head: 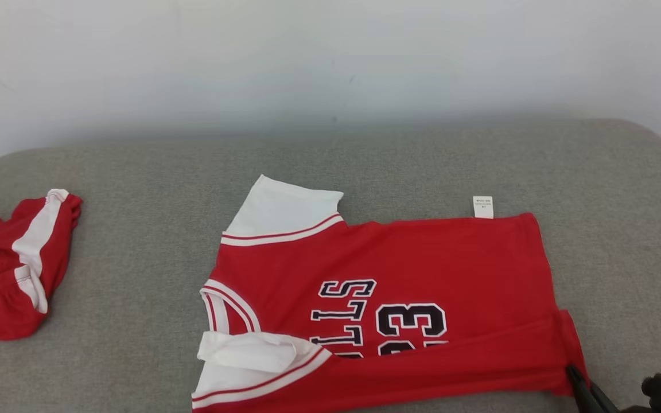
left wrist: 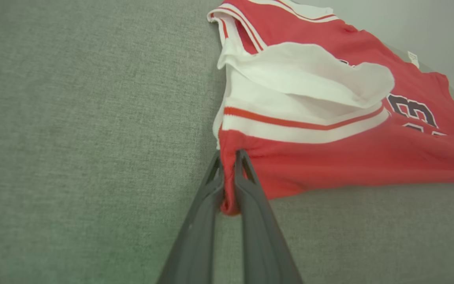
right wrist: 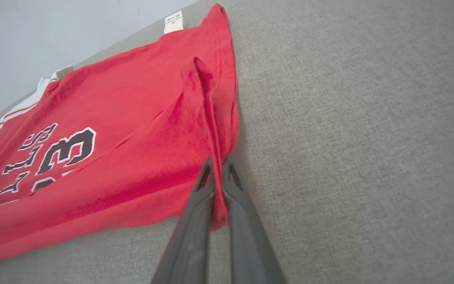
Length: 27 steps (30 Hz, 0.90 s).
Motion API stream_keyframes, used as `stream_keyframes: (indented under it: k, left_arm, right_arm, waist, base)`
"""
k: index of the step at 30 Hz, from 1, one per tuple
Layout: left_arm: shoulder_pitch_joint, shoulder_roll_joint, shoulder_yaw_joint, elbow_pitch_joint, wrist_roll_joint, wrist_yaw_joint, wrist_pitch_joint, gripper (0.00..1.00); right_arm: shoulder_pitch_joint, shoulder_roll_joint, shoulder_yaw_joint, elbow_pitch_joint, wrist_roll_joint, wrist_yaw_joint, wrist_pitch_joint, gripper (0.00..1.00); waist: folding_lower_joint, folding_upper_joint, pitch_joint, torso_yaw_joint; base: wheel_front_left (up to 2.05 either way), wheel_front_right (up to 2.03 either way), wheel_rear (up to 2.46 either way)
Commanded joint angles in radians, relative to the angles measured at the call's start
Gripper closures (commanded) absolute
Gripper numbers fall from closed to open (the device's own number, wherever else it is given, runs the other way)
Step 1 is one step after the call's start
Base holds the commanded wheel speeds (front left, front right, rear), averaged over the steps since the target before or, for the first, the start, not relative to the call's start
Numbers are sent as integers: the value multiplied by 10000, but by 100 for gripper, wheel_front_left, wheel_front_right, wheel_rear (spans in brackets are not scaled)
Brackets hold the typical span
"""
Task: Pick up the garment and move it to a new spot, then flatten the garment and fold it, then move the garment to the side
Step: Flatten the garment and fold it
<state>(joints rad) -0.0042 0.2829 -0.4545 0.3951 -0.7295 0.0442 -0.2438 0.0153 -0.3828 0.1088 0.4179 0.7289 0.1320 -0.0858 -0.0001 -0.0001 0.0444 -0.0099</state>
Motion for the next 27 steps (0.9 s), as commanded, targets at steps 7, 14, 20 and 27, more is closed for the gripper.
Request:
stream_keyframes:
  k: [7, 14, 20, 27]
  left_arm:
    - [376, -39, -139, -359, 187, 297, 8, 56]
    - [335, 37, 175, -650, 623, 442, -192, 0]
    - [283, 184, 1246, -1592, 1881, 815, -210, 0]
    - [673, -9, 2667, -2874, 3409, 958, -215, 0]
  right_arm:
    - [944, 200, -850, -771, -463, -28, 618, 62]
    - [960, 526, -1155, -1441, -959, -26, 359, 0]
    - [815, 839, -1299, -2264, -1448, -26, -220, 0]
    - [660, 967, -1111, -2740, -2148, -27, -1270, 0]
  waist:
    - [1, 1, -242, 292]
    - [1, 1, -461, 239]
    - [1, 1, -564, 184]
    - [1, 1, -651, 161]
  base:
    - [0, 0, 0]
    - [0, 0, 0]
    - [0, 0, 0]
    - [0, 0, 0]
